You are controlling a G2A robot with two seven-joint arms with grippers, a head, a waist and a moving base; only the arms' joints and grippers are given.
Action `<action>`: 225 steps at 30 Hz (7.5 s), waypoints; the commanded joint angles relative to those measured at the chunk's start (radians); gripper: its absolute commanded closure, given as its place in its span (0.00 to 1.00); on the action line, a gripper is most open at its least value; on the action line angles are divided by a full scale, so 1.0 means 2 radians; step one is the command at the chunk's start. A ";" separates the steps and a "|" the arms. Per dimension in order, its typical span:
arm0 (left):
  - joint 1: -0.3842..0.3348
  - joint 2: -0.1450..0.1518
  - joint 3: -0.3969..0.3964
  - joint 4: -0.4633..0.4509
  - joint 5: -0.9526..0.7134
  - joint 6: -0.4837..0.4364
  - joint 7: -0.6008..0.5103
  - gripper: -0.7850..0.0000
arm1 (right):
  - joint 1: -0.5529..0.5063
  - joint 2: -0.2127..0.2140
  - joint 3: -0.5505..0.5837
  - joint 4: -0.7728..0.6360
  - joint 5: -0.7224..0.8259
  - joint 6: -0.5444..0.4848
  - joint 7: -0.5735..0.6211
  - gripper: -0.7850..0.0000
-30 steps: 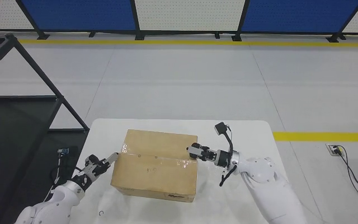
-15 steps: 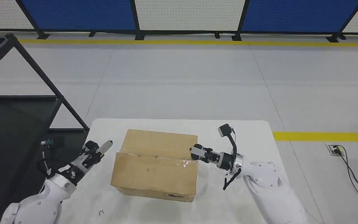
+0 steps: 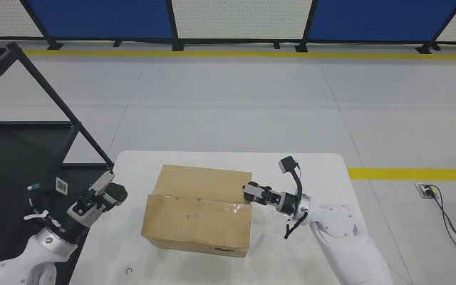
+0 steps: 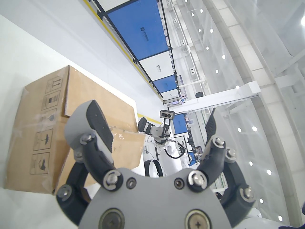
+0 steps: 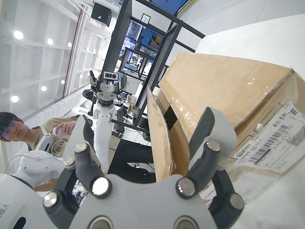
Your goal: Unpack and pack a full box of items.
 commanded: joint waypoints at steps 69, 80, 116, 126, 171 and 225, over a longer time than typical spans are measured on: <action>-0.188 0.007 0.175 0.186 -0.029 0.197 -0.020 0.00 | -0.212 0.041 0.120 -0.161 -0.056 0.119 -0.122 0.00; -0.188 0.007 0.175 0.186 -0.029 0.197 -0.020 0.00 | -0.256 0.056 0.147 -0.177 -0.313 -0.058 -0.211 0.00; -0.188 0.007 0.175 0.186 -0.029 0.197 -0.020 0.00 | -0.313 0.052 0.044 -0.229 -0.814 0.120 -0.465 0.00; -0.188 0.007 0.175 0.186 -0.029 0.197 -0.020 0.00 | -0.308 0.051 0.044 -0.233 -0.833 0.148 -0.435 0.00; -0.188 0.007 0.175 0.186 -0.029 0.197 -0.020 0.00 | -0.308 0.051 0.044 -0.233 -0.833 0.148 -0.435 0.00; -0.188 0.007 0.175 0.186 -0.029 0.197 -0.020 0.00 | -0.225 0.033 -0.038 -0.145 -0.967 0.219 -0.450 0.00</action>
